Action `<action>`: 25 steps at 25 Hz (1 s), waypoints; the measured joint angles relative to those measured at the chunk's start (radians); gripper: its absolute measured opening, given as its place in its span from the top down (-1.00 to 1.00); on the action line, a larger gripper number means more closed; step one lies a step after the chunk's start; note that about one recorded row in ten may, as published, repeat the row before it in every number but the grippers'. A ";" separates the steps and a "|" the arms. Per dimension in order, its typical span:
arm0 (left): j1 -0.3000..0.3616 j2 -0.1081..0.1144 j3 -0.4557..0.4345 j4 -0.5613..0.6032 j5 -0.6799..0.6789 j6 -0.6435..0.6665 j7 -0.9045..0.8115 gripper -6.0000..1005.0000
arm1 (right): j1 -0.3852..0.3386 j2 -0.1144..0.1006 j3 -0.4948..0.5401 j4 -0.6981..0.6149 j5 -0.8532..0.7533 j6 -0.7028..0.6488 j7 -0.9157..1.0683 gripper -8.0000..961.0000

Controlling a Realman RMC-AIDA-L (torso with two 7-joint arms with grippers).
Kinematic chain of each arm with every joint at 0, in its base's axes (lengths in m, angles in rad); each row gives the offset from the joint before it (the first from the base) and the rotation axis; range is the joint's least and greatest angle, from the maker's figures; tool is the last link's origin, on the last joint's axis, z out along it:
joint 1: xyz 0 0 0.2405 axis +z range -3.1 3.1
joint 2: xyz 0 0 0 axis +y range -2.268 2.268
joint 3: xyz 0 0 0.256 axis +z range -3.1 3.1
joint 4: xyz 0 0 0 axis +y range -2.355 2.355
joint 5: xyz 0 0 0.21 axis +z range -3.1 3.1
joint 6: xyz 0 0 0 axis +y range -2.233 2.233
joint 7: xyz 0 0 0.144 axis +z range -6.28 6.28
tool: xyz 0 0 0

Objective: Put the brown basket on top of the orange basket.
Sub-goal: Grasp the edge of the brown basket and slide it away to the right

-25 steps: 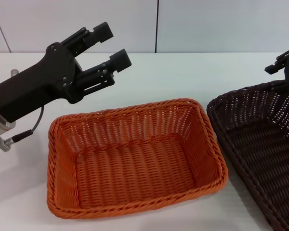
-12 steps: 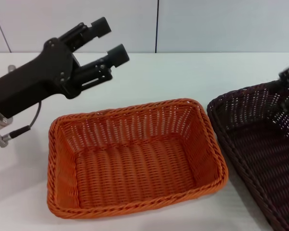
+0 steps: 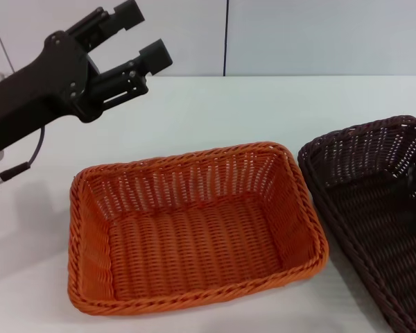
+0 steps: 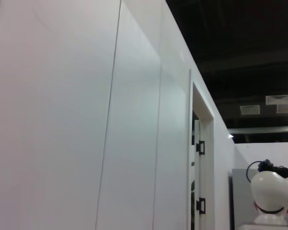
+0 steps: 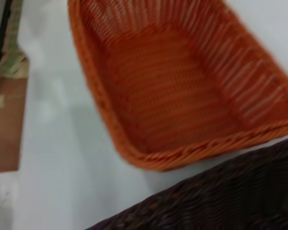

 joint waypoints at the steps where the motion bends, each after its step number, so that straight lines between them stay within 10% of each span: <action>1: 0.000 0.000 0.000 0.000 0.000 0.000 0.000 -0.67 | 0.000 0.009 0.000 -0.008 -0.018 -0.012 0.000 0.02; 25: -0.043 -0.005 -0.062 0.065 0.026 -0.078 -0.007 -0.67 | -0.031 0.060 -0.144 -0.068 -0.208 -0.157 -0.009 0.04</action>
